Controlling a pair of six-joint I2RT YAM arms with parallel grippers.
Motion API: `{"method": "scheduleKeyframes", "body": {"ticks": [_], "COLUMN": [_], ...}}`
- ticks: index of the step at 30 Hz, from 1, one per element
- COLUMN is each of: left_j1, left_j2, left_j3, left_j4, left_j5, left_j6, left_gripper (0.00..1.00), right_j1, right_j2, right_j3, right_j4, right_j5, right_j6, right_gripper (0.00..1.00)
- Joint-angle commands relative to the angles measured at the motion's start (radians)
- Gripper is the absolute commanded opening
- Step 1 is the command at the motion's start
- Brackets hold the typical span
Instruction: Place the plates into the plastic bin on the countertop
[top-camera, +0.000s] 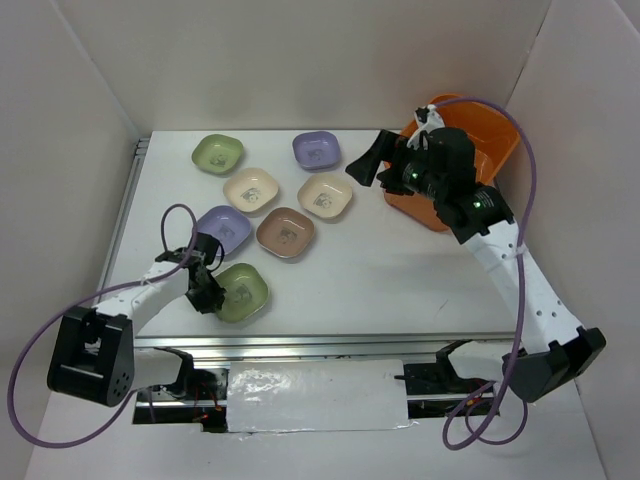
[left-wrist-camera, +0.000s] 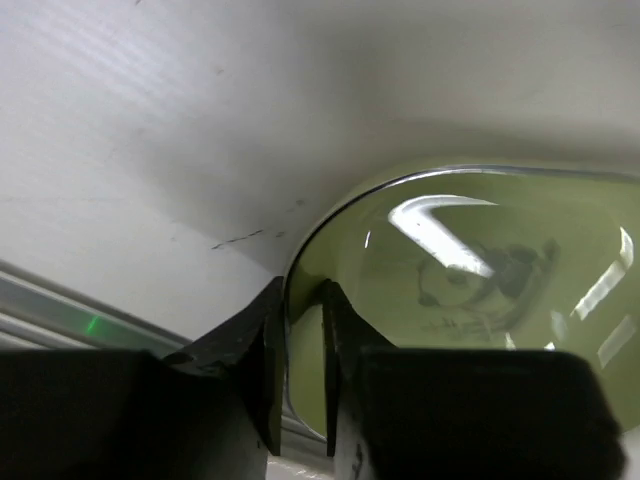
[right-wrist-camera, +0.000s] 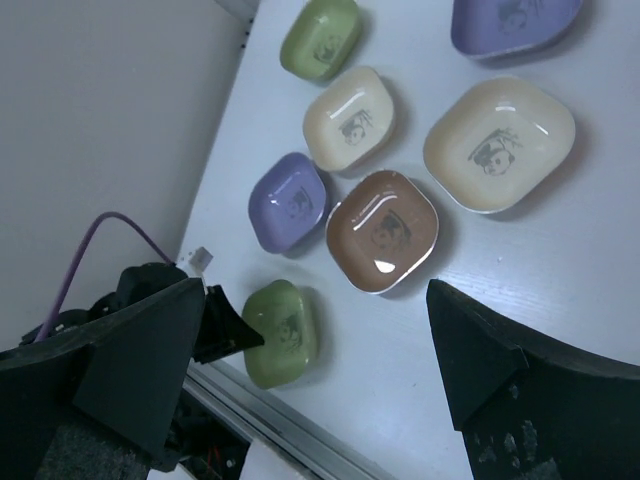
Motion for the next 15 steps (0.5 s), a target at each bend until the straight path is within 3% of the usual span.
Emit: {"method": "scheduleKeyframes", "body": {"ticks": [1, 2, 3, 5, 10, 15], "left_j1": [-0.001, -0.001, -0.004, -0.007, -0.166, -0.235], "left_j2": [-0.004, -0.014, -0.043, -0.088, -0.281, -0.268], "left_j3": [-0.024, -0.027, -0.03, -0.019, 0.128, 0.323], "left_j4": [0.038, 0.03, 0.007, -0.046, -0.203, -0.248], "left_j5": [-0.007, -0.01, -0.019, -0.036, -0.005, 0.045], "left_j6": [-0.031, -0.03, -0.027, -0.03, -0.057, 0.036], "left_gripper": [0.25, 0.07, 0.0, 0.0, 0.0, 0.0], "right_j1": [-0.011, -0.012, -0.014, -0.014, 0.078, 0.231], "right_j2": [-0.056, -0.056, -0.058, -0.052, 0.04, 0.229], "right_j3": [0.059, 0.059, 0.059, 0.053, 0.086, 0.106], "right_j4": [-0.002, -0.007, -0.005, -0.005, -0.043, -0.114], "right_j5": [0.013, 0.016, 0.016, 0.002, -0.128, -0.091], "right_j6": [-0.013, -0.016, -0.019, -0.022, -0.126, -0.217], "right_gripper": [1.0, 1.0, 1.0, 1.0, 1.0, 1.0]}}
